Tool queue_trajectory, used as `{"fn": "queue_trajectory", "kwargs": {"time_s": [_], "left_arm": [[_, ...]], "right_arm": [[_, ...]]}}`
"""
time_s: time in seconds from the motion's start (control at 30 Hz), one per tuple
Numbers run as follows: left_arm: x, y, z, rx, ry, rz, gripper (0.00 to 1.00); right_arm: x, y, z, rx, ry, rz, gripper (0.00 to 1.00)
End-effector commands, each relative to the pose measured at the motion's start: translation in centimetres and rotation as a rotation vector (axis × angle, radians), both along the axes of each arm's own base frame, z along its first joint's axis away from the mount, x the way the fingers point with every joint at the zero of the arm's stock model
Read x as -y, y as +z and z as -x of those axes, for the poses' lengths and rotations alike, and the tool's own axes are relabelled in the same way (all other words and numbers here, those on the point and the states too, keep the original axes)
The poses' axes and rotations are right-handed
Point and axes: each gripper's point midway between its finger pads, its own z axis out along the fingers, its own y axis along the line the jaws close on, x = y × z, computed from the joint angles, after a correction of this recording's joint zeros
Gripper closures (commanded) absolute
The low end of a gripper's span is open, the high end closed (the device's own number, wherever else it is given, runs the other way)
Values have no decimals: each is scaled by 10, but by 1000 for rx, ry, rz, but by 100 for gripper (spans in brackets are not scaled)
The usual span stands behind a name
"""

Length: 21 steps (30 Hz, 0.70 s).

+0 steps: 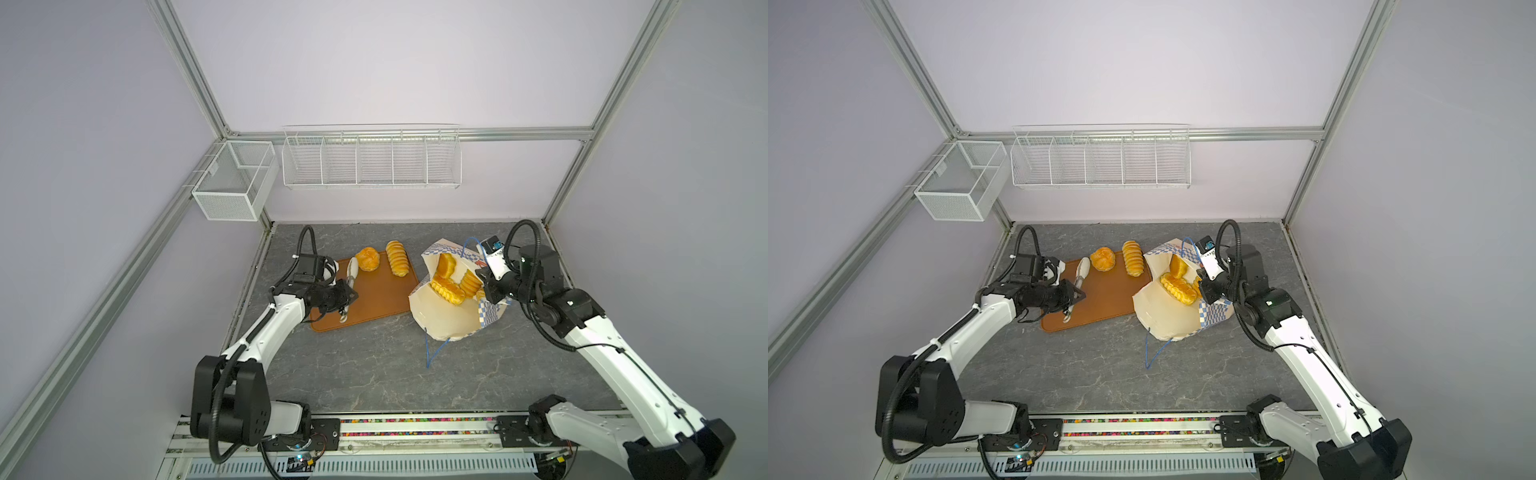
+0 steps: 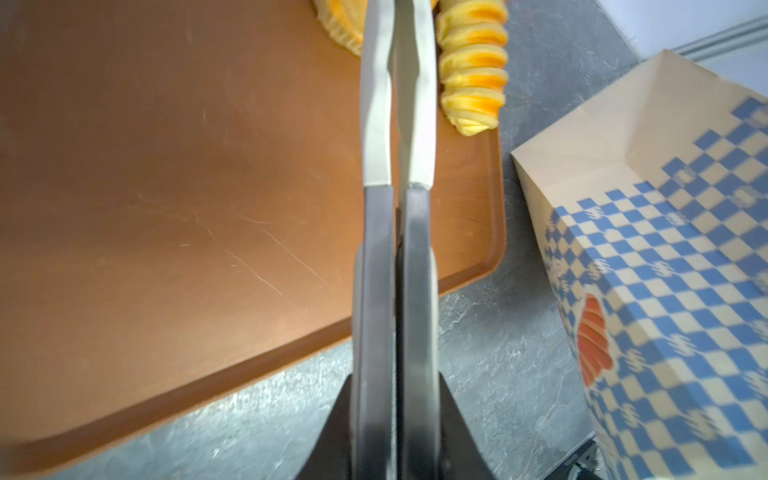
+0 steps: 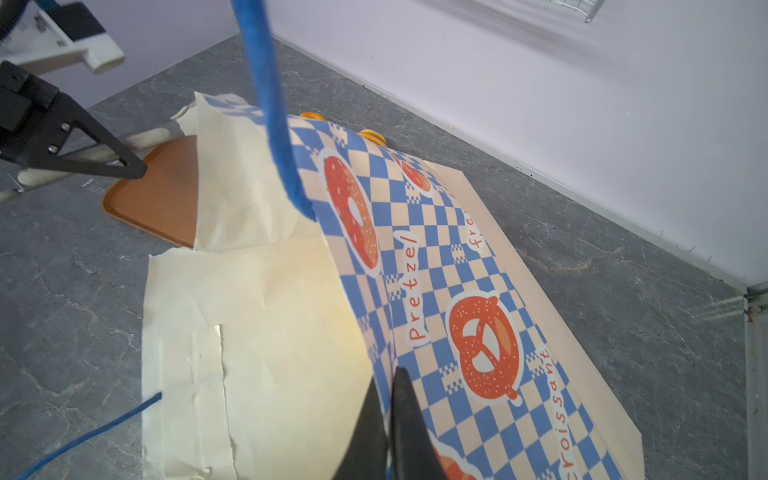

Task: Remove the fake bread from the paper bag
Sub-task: 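Move the left gripper's tongs from the tray back into the bag mouth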

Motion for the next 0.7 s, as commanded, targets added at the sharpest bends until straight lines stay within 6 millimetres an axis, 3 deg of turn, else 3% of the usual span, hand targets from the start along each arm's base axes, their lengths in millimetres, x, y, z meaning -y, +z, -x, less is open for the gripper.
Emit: {"fn": "queue_trajectory", "kwargs": {"time_s": [0.0, 0.1, 0.2, 0.3, 0.47, 0.67], "left_arm": [[4, 50, 19, 156, -172, -189, 89], [22, 88, 39, 253, -305, -289, 89], [51, 109, 68, 345, -496, -389, 88], [72, 116, 91, 380, -601, -418, 86], [82, 125, 117, 467, -646, -447, 85], [100, 117, 131, 452, -675, -505, 80]], "right_arm": [[-7, -2, 6, 11, 51, 1, 93], [-10, -2, 4, 18, 48, 6, 93], [-8, 1, 2, 35, 20, 6, 93], [-4, 3, 0, 55, -20, -2, 93], [-1, 3, 1, 47, -46, -18, 93], [-2, 2, 1, 30, -52, -30, 93]]}}
